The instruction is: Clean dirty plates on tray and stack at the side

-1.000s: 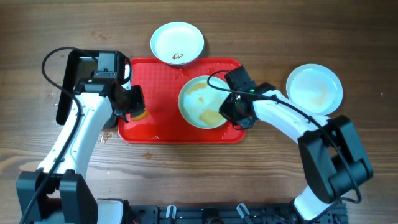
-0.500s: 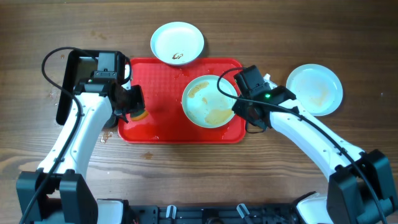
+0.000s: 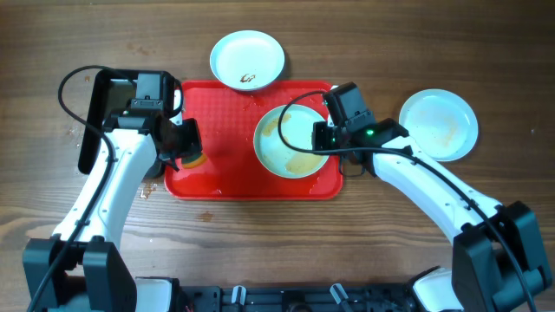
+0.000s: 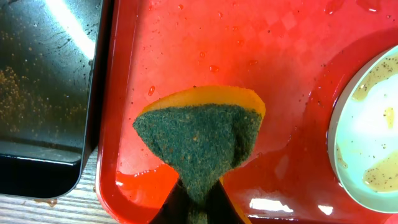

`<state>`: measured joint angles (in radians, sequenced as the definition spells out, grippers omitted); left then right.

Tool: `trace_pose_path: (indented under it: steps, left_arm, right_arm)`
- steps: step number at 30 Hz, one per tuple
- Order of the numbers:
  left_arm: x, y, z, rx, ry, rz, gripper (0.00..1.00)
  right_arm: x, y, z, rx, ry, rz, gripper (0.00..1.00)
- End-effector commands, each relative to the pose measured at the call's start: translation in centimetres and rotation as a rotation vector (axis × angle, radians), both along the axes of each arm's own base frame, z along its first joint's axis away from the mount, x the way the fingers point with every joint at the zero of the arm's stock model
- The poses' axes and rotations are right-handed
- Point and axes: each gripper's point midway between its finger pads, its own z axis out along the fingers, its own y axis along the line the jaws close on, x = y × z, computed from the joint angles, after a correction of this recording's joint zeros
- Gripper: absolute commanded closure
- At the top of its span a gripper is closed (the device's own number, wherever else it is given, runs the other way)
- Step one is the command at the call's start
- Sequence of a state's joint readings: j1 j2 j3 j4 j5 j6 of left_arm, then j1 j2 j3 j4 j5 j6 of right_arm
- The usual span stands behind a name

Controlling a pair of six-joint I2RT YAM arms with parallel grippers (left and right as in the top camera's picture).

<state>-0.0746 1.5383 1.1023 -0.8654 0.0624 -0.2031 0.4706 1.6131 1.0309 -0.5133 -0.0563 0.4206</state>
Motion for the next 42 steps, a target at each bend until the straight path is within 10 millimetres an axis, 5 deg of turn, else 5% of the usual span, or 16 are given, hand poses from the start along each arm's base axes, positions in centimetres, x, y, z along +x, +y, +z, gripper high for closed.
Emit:
trace_pose_path:
  steps: [1, 2, 4, 7, 15, 28, 36, 38, 42]
  left_arm:
    - [-0.1, -0.1, -0.2, -0.012, 0.008, -0.011, 0.96]
    - [-0.1, -0.1, -0.2, -0.012, 0.008, -0.011, 0.96]
    - [-0.1, -0.1, -0.2, -0.012, 0.008, -0.011, 0.96]
    - [-0.1, -0.1, -0.2, -0.012, 0.008, -0.011, 0.96]
    - [-0.1, -0.1, -0.2, -0.012, 0.008, -0.011, 0.96]
    - [-0.1, -0.1, -0.2, -0.012, 0.008, -0.011, 0.96]
    - [-0.1, -0.1, -0.3, -0.011, 0.008, -0.011, 0.96]
    - [-0.1, -0.1, -0.2, -0.011, 0.008, -0.011, 0.96]
    - [-0.1, -0.1, -0.2, -0.011, 0.008, -0.011, 0.96]
  right_arm:
    - [-1.0, 0.1, -1.0, -0.027, 0.037, 0.088, 0.45]
    - [-1.0, 0.1, -1.1, -0.027, 0.041, 0.083, 0.54]
    - [-1.1, 0.1, -1.2, -0.025, 0.047, 0.075, 0.46]
    - [-1.1, 0.0, -1.4, -0.016, 0.06, 0.043, 0.48]
    - [-2.0, -0.1, -6.3, -0.013, 0.22, -0.071, 0.5]
    - [-1.1, 0.2, -7.5, 0.034, 0.236, -0.178, 0.44]
    - [-0.9, 2.1, -10.4, 0.137, 0.32, -0.248, 0.69]
    - [-0.9, 2.2, -10.4, 0.14, 0.317, -0.248, 0.96]
    - [-0.8, 2.1, -10.4, 0.133, 0.314, -0.247, 0.96]
